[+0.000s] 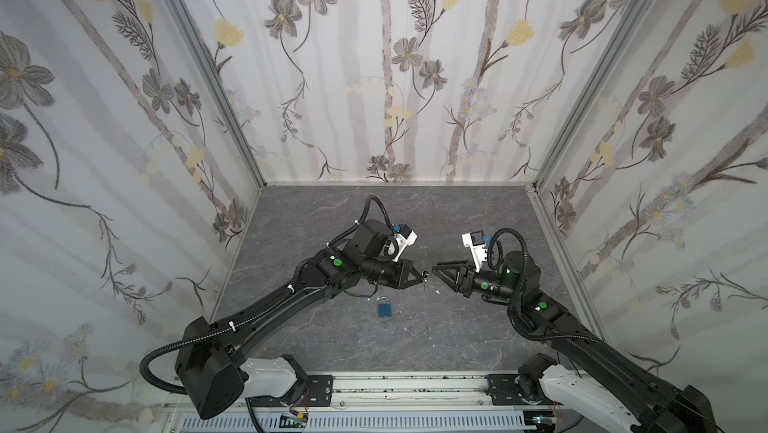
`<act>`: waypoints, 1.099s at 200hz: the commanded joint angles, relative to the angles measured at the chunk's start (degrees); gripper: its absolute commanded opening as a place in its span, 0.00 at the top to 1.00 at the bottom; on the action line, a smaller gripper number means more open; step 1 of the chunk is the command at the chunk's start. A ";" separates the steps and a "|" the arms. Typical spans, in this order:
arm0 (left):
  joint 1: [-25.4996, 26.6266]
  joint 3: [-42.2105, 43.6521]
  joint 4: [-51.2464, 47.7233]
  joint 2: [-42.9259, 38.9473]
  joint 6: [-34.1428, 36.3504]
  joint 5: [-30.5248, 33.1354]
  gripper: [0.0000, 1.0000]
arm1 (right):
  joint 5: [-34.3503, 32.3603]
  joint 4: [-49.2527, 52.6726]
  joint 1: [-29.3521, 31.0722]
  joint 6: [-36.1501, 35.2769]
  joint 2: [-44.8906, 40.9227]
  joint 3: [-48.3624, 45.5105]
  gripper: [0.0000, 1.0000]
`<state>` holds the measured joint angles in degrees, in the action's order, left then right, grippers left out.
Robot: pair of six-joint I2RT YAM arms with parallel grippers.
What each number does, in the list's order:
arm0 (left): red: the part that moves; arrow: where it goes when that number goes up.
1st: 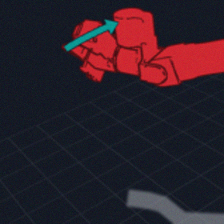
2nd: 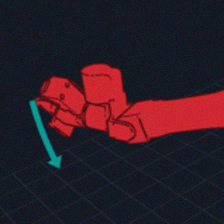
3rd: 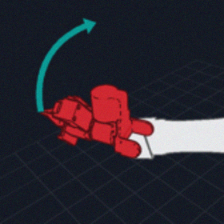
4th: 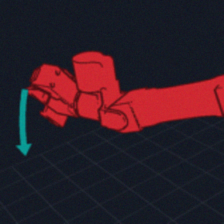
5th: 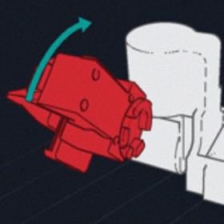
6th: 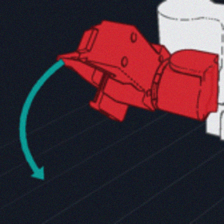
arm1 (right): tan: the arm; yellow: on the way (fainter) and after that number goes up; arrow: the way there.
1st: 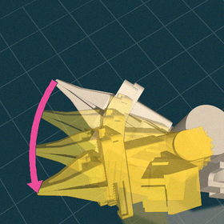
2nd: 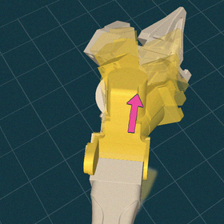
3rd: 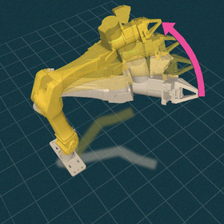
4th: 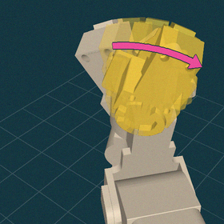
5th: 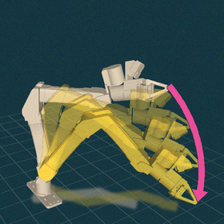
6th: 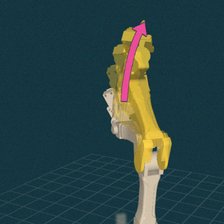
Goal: Unlock with the key
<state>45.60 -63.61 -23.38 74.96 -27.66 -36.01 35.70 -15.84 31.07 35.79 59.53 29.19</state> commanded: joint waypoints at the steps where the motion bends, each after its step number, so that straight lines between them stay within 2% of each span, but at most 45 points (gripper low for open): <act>1: -0.03 -0.59 -0.25 0.01 2.06 -3.97 1.00 | 6.66 -8.13 -0.17 1.95 0.20 -1.17 0.57; 27: 0.02 -0.47 1.21 0.01 1.70 -5.81 1.00 | 10.41 -11.15 -0.13 3.26 1.32 -1.79 0.56; 59: 0.01 -0.16 2.48 -0.32 1.42 -6.19 1.00 | 14.02 -14.60 -0.09 4.87 1.85 -2.59 0.60; 104: -0.02 0.42 3.47 -0.87 1.41 -6.36 1.00 | 16.14 -14.36 -0.04 4.47 2.84 -2.77 0.65; 162: -0.08 0.86 3.49 -1.68 1.76 -6.45 1.00 | 17.58 -15.10 -0.04 4.13 3.68 -2.83 1.00; 187: -0.10 1.25 3.33 -2.48 1.57 -5.17 1.00 | 17.08 -15.21 -0.04 3.87 3.18 -3.00 1.00; 195: -0.20 1.55 3.32 -2.54 1.12 -4.02 0.88 | 16.37 -15.02 -0.05 3.90 2.88 -3.00 1.00; 206: -0.52 2.57 4.41 -4.45 -0.06 -2.75 0.79 | 14.81 -14.73 -0.08 3.93 2.28 -3.00 1.00; 220: -1.39 5.05 7.92 -6.61 -3.14 -1.27 0.61 | 12.59 -14.93 -0.14 4.55 1.41 -3.14 1.00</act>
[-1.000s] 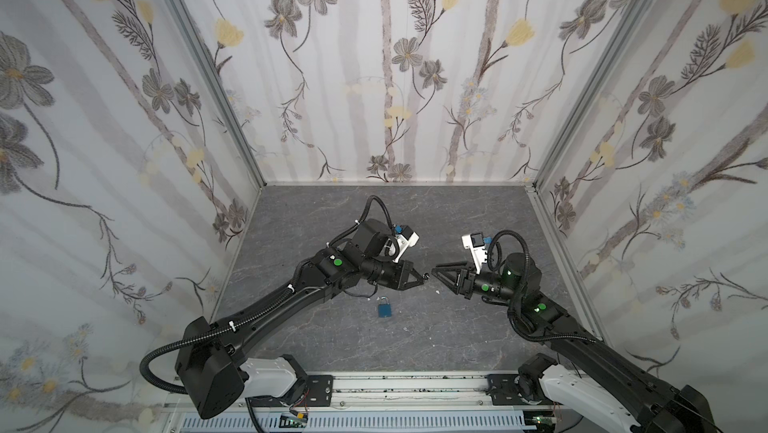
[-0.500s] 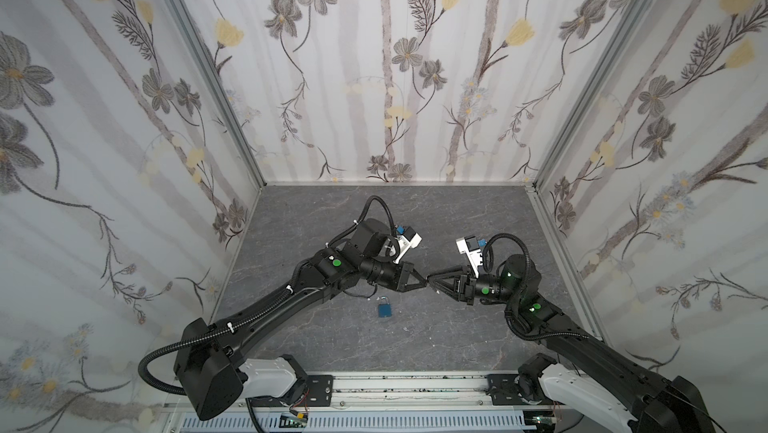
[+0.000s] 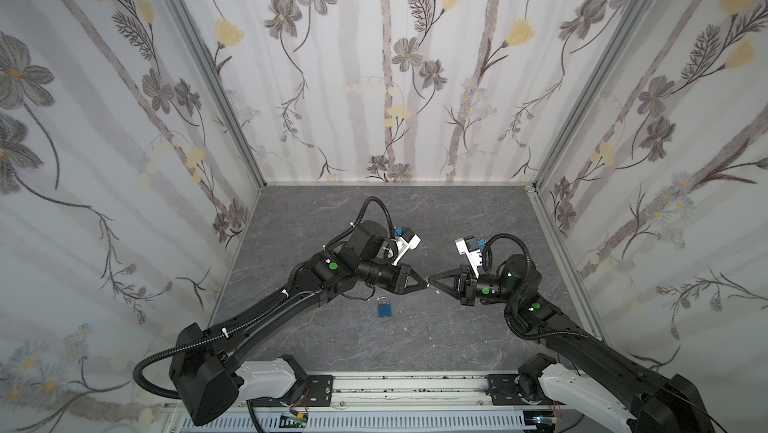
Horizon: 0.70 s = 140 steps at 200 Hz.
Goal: Unlock with the key
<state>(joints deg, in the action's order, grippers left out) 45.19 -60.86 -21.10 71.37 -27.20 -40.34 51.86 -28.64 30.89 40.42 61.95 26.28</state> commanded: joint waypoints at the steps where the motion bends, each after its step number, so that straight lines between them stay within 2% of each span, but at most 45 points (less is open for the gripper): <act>1: -1.02 2.49 5.95 -3.14 -3.84 3.15 0.60 | -3.80 -2.21 0.04 0.09 -1.07 -0.29 1.00; 33: -2.39 8.62 17.29 -7.35 -11.82 4.17 0.46 | -7.47 -8.03 0.04 5.91 -1.75 -1.79 1.00; 75: -2.14 11.33 26.63 -7.09 -17.20 1.34 0.41 | -10.03 -15.29 0.13 11.73 -1.58 -3.80 1.00; 113: -1.11 11.04 29.60 -5.60 -18.24 0.05 0.50 | -10.30 -19.65 0.34 14.53 -0.61 -4.86 1.00; 140: -0.34 10.68 30.79 -4.50 -18.59 -0.32 0.65 | -11.06 -19.77 0.48 14.76 -0.35 -4.91 1.00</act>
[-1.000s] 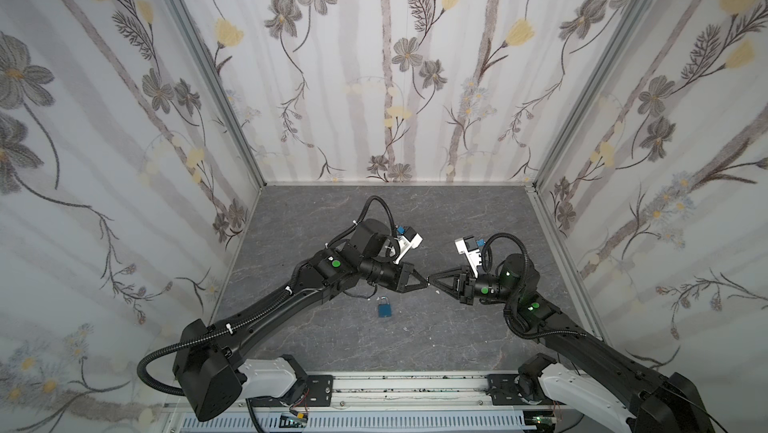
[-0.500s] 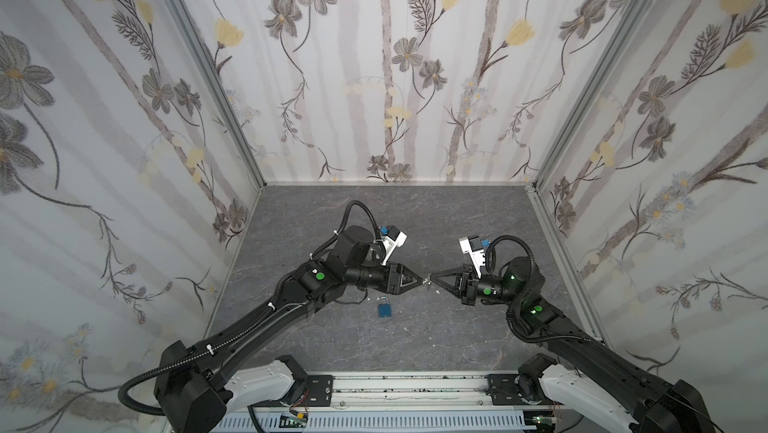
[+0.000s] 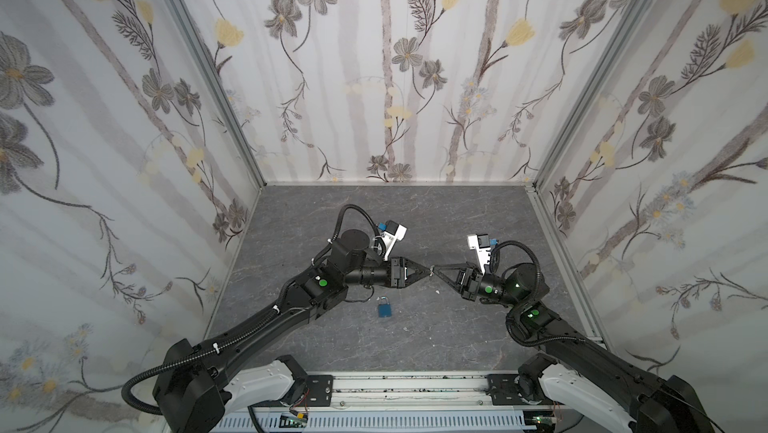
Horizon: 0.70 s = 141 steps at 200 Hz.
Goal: Unlock with the key
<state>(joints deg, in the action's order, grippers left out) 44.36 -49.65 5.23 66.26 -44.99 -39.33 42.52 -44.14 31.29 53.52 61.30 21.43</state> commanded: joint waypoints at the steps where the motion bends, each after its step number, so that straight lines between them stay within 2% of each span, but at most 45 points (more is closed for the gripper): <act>1: 0.52 -0.54 4.53 0.67 -0.80 -1.34 0.65 | -1.78 -4.28 0.04 1.76 0.31 -0.11 1.00; 46: 0.95 -0.84 4.44 1.33 -0.46 -1.41 0.92 | -2.67 -5.26 0.09 2.49 0.59 -0.50 1.00; 76: 0.91 -1.03 2.31 0.74 0.73 -0.07 1.00 | -2.93 -4.86 0.00 2.47 0.36 -0.94 1.00; 100: 0.90 -1.18 0.05 0.10 1.93 1.24 1.00 | -2.64 -3.49 -0.01 1.46 0.31 -0.91 1.00; 121: 0.90 -3.44 -6.26 0.50 4.82 1.28 1.00 | -2.01 1.04 -0.38 -1.45 -0.25 -0.19 0.74; 141: 0.77 -6.95 -15.63 1.51 9.32 0.89 1.00 | -2.15 6.22 -1.35 -4.67 -2.06 0.49 0.62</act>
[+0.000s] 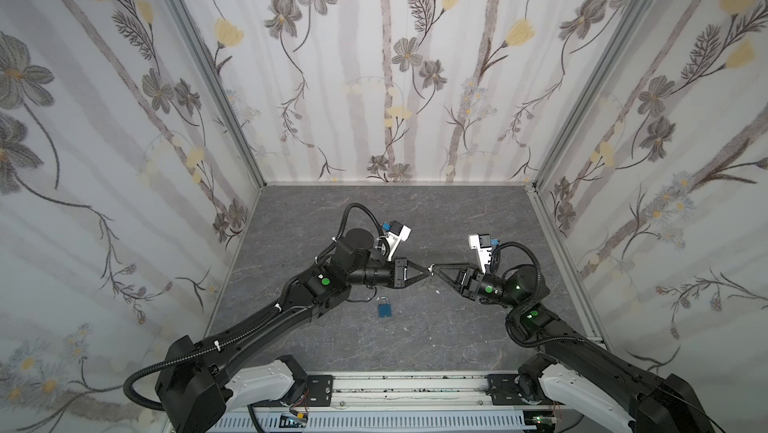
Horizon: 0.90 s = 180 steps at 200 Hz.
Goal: Unlock with the key
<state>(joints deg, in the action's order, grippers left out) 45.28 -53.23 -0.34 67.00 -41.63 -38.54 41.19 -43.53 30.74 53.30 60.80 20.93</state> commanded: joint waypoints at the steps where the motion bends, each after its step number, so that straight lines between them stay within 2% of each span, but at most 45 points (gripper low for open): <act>1: -0.17 -3.58 -10.57 0.81 6.21 0.08 1.00 | -0.79 5.85 -0.88 -4.53 -1.69 0.98 0.62; 17: -0.28 -6.66 -17.63 2.30 9.88 -1.43 1.00 | 0.20 7.88 -1.85 -5.93 -2.74 1.27 0.59; 47: -0.55 -10.48 -24.04 4.97 13.95 -6.30 1.00 | 5.70 7.36 -3.44 -6.13 -2.40 1.85 0.62; 75: -0.54 -11.93 -24.15 6.78 14.89 -8.90 1.00 | 11.99 2.41 -3.51 -3.92 -0.37 2.02 0.64; 112: -0.52 -11.55 -22.30 7.09 14.43 -10.33 1.00 | 17.16 -2.42 -3.25 -1.51 0.61 1.34 0.59; 125: -0.54 -11.20 -21.84 7.08 14.25 -10.37 1.00 | 18.26 -2.95 -3.06 -1.31 0.31 1.30 0.62; 180: -0.54 -10.16 -18.49 6.55 12.76 -11.30 1.00 | 18.06 0.75 -2.28 -4.07 1.02 1.32 0.57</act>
<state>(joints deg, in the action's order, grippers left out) 44.77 -63.61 -21.93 73.87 -28.51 -48.42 58.63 -42.72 28.18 50.83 61.28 22.13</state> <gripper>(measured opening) 0.049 0.430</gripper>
